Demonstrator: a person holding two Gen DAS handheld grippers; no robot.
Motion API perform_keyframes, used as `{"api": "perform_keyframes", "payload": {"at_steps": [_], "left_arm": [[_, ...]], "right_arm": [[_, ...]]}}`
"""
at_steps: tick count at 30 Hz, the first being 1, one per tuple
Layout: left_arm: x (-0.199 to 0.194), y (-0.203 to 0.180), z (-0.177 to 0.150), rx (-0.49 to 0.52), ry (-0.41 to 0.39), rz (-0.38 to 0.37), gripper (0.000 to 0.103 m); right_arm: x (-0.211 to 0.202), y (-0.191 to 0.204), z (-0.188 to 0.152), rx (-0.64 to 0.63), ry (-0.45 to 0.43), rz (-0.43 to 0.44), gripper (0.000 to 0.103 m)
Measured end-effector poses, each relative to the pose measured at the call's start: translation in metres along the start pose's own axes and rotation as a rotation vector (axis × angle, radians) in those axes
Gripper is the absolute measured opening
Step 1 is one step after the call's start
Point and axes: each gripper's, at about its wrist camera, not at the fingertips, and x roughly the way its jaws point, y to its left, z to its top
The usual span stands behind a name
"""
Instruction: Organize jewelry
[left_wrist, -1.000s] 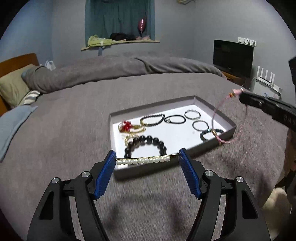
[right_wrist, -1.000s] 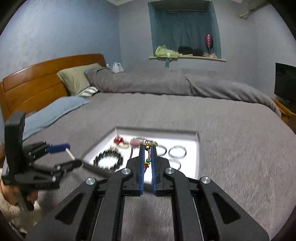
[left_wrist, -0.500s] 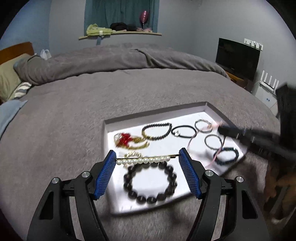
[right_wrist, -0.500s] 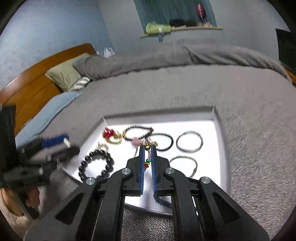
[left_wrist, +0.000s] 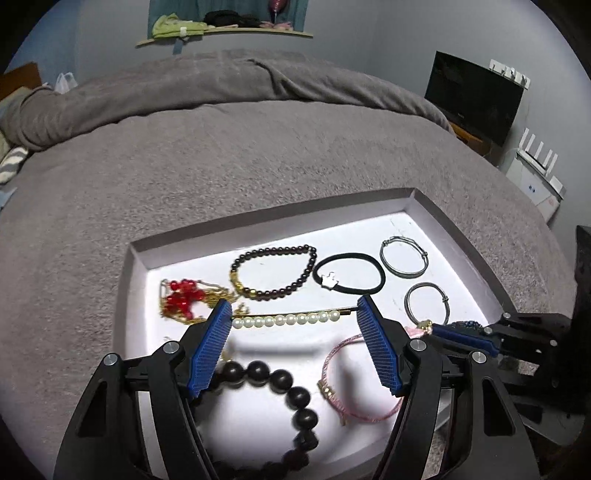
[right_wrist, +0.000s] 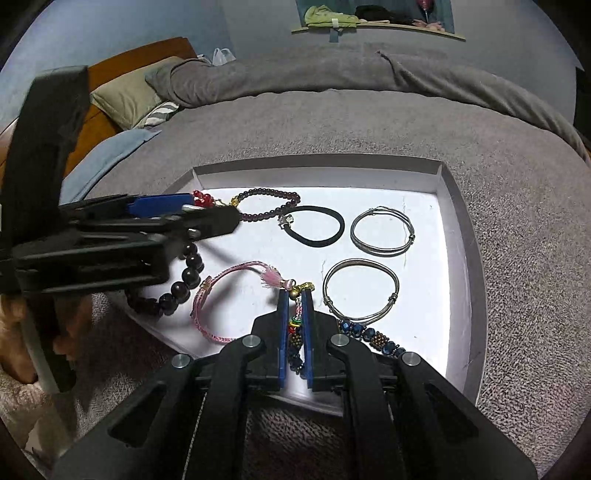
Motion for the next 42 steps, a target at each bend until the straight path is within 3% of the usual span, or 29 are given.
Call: {"api": "perform_keyframes", "payload": {"at_steps": [2, 3, 4, 15, 25, 42], "left_arm": [[0.004, -0.003, 0.0, 0.004, 0.006, 0.0, 0.071], [0.005, -0.004, 0.001, 0.005, 0.008, 0.001, 0.071], [0.007, -0.005, 0.001, 0.006, 0.012, 0.003, 0.071], [0.026, -0.021, 0.005, 0.042, 0.06, 0.042, 0.071], [0.036, -0.022, 0.006, 0.041, 0.123, 0.059, 0.071], [0.001, -0.025, 0.0, 0.04, 0.053, 0.067, 0.077]], "right_arm": [[-0.004, -0.002, 0.001, 0.008, -0.01, -0.004, 0.025], [-0.009, -0.004, 0.0, 0.015, -0.029, -0.007, 0.045], [-0.013, -0.005, -0.001, 0.013, -0.042, -0.002, 0.047], [-0.056, -0.038, -0.009, 0.048, -0.127, -0.105, 0.053], [-0.063, -0.041, -0.013, 0.063, -0.137, -0.095, 0.053], [-0.094, -0.043, -0.03, 0.089, -0.151, -0.111, 0.053]]}}
